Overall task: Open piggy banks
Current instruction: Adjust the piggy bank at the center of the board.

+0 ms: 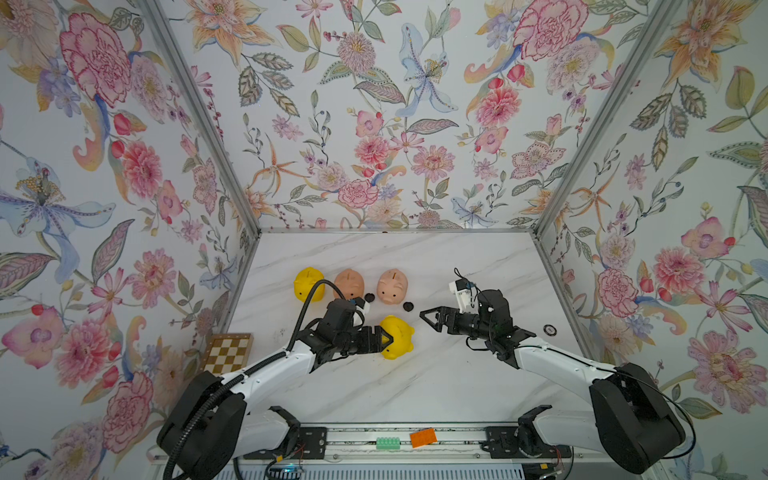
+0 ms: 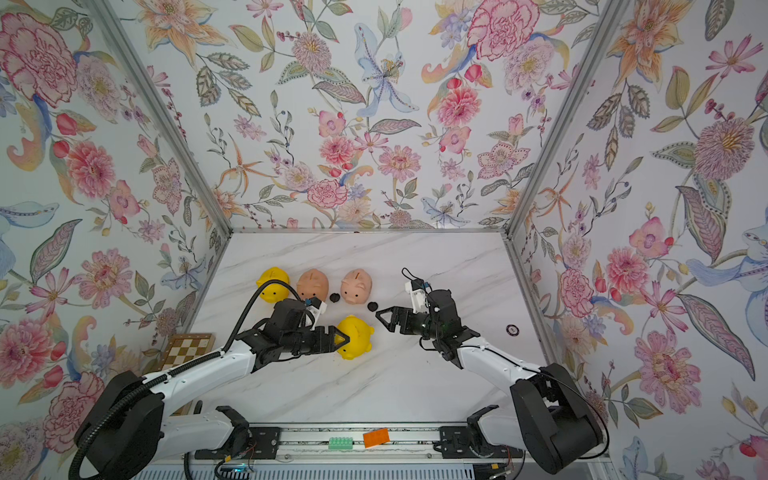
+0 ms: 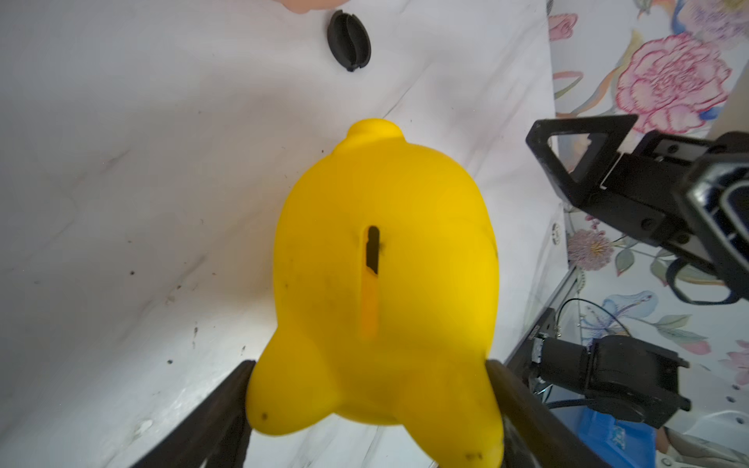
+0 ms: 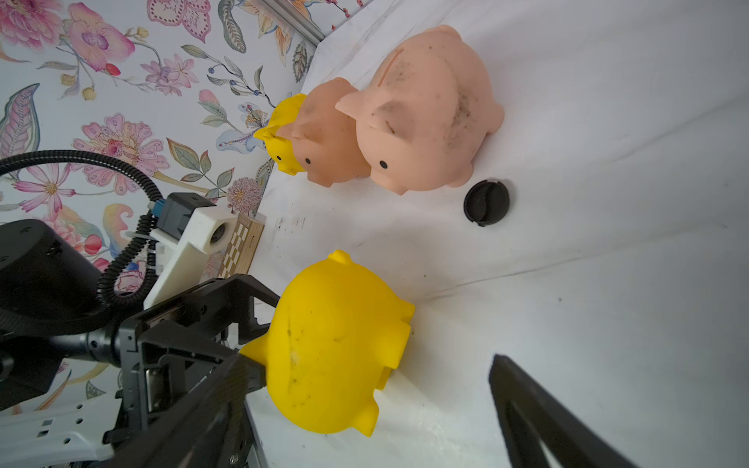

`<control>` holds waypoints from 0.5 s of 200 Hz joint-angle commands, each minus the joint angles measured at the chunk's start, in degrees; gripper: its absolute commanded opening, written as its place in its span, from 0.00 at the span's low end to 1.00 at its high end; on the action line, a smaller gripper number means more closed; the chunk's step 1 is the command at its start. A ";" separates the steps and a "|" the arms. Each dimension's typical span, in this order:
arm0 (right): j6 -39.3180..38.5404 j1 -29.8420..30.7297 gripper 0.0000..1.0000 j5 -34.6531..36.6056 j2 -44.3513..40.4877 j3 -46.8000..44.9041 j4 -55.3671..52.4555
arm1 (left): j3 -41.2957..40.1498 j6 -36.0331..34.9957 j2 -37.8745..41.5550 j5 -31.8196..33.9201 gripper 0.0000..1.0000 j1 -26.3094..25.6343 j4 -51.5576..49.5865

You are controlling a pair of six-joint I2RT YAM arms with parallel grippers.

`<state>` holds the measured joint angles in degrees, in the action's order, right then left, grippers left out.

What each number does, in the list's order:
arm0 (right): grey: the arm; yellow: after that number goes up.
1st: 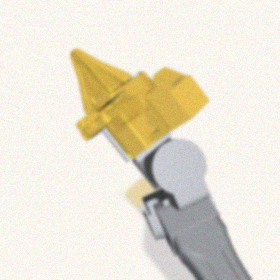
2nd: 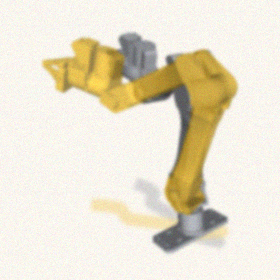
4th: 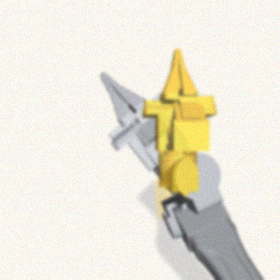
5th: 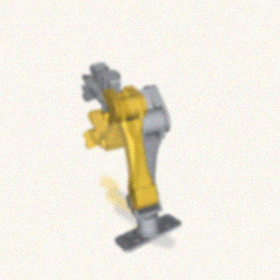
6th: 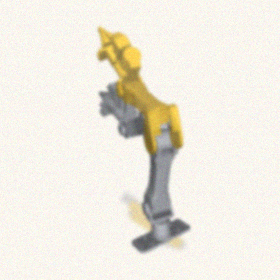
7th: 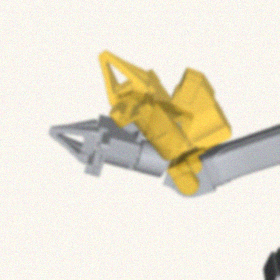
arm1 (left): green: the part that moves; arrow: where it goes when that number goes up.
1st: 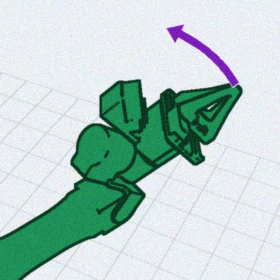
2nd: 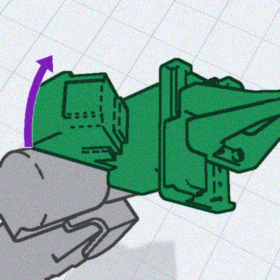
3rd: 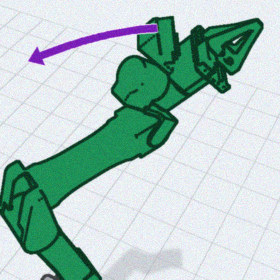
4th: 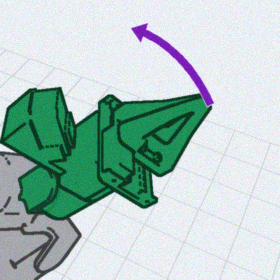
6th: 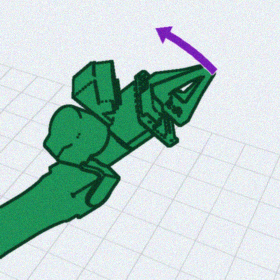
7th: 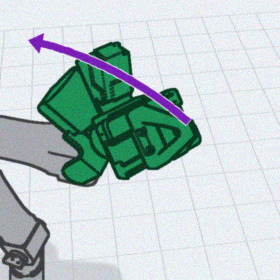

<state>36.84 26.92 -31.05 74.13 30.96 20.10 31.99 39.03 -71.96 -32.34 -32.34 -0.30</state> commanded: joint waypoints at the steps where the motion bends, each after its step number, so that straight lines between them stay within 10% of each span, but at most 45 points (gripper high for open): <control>1: -0.82 0.38 0.95 -1.12 0.05 0.98 -0.58 | -3.32 3.49 -0.72 -5.80 0.83 2.37 9.56; 29: -0.91 0.99 0.95 -1.88 1.08 1.62 -0.17 | -3.57 1.39 -0.21 -4.50 0.99 3.69 6.71; 100: -1.13 2.85 0.95 -2.17 3.41 2.74 0.47 | -3.09 -2.42 0.16 -3.00 0.99 6.36 1.48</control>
<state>36.82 29.10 -32.56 76.36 31.88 20.34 29.02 38.65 -72.01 -35.59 -26.92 3.03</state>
